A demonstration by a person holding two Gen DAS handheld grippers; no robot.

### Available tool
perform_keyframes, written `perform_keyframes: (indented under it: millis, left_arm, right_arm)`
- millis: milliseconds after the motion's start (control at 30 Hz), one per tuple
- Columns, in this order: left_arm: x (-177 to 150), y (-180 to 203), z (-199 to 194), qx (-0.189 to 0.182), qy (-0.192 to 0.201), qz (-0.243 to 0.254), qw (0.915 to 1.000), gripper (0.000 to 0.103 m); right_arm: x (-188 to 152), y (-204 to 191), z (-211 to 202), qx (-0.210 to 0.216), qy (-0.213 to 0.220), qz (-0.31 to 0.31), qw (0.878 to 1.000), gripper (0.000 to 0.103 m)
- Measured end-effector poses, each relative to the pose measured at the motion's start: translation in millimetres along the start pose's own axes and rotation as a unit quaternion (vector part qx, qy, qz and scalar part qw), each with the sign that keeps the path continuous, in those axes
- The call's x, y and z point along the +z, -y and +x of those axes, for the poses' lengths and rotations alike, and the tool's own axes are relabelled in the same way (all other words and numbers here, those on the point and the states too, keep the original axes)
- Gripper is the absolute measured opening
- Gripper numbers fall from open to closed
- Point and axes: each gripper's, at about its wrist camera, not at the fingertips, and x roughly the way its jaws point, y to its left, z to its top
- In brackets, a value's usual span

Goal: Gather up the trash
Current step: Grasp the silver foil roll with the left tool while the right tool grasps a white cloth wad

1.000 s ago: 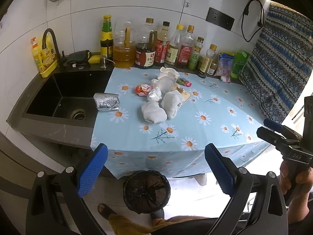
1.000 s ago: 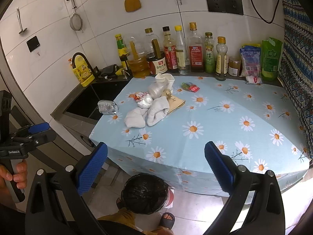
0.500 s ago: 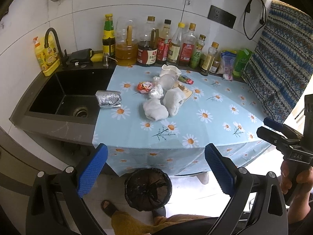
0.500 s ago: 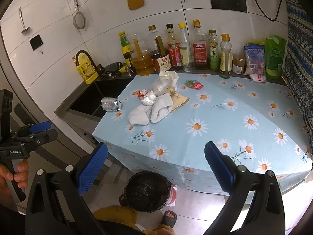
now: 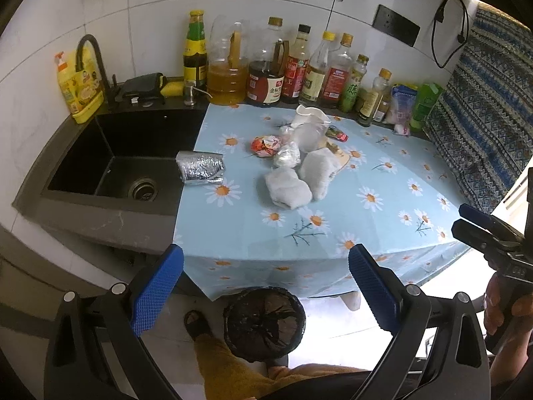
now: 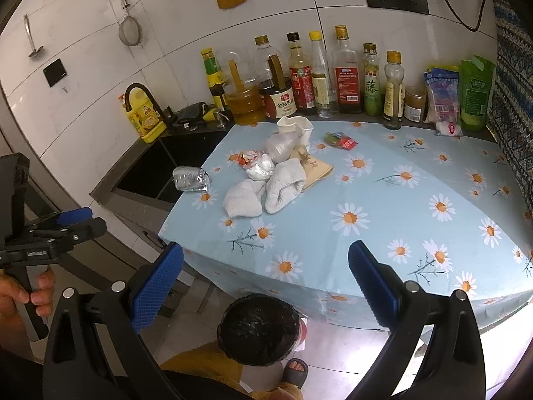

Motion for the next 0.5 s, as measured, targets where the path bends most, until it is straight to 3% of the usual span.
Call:
perform_keyframes:
  millis: [500]
  left_arm:
    - [67, -67, 112, 0.013, -0.061, -0.001, 0.9981, 0.096]
  right_arm:
    - [37, -18, 71, -0.023, -0.037, 0.042, 0.998, 0.098]
